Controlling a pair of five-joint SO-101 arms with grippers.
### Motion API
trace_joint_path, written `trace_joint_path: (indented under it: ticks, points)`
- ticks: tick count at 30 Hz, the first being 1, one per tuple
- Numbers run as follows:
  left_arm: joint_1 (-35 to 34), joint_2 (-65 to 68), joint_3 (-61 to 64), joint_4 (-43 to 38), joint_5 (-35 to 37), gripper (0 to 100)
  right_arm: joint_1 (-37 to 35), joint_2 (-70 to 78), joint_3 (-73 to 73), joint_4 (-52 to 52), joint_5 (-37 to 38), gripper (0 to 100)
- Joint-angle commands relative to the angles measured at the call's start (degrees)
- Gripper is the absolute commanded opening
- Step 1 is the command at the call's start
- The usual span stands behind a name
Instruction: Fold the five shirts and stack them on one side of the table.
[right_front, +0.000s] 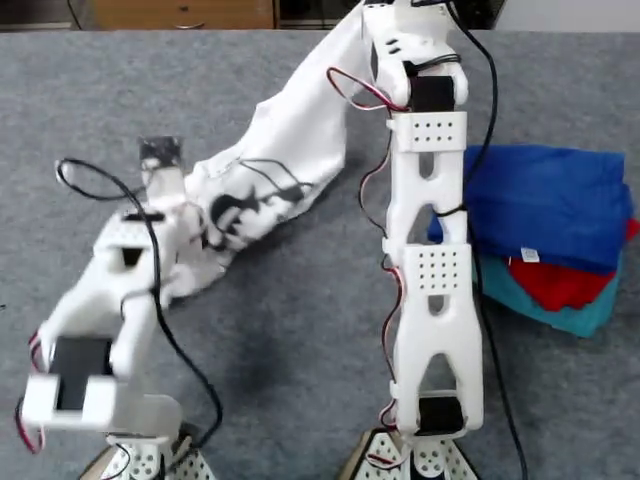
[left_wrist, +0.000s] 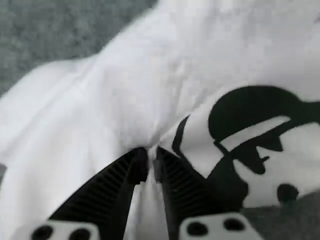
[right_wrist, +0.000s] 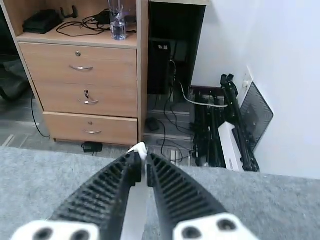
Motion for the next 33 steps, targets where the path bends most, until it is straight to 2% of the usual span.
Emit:
trace_joint_path:
  ticks: [1,4,10,17,19,23,26,29,33]
  points:
    - [-5.54,5.85,-13.19,-0.70,3.78,2,1.71,-4.88,-2.59,2.02,-0.18,0.5]
    - [-8.62,7.34,-21.63,-0.70,8.35,2,1.27,-6.55,-2.51,5.01,-0.09,0.5]
    - [-8.35,8.22,-32.00,-1.14,10.11,2,-1.10,-10.68,-2.51,12.31,0.35,0.5]
    - [-8.09,17.36,-43.16,0.97,21.19,2,-4.26,-17.89,-2.51,22.86,1.93,0.5]
    - [-8.88,18.07,-46.24,7.12,24.00,7,-4.70,-18.24,-2.51,23.47,1.93,0.5]
    - [-9.05,15.34,-57.14,24.44,27.87,23,-4.97,-18.07,-2.51,23.65,3.60,0.5]
    - [-8.88,12.26,-65.49,34.81,27.60,24,-5.58,-17.54,-2.51,23.74,5.63,0.5]
    - [-5.89,9.71,-68.92,42.02,21.36,24,-5.76,-16.66,-2.51,23.74,7.12,0.5]
    - [4.75,5.32,-68.57,53.45,10.02,22,-5.76,-16.40,-2.51,23.56,7.56,0.5]
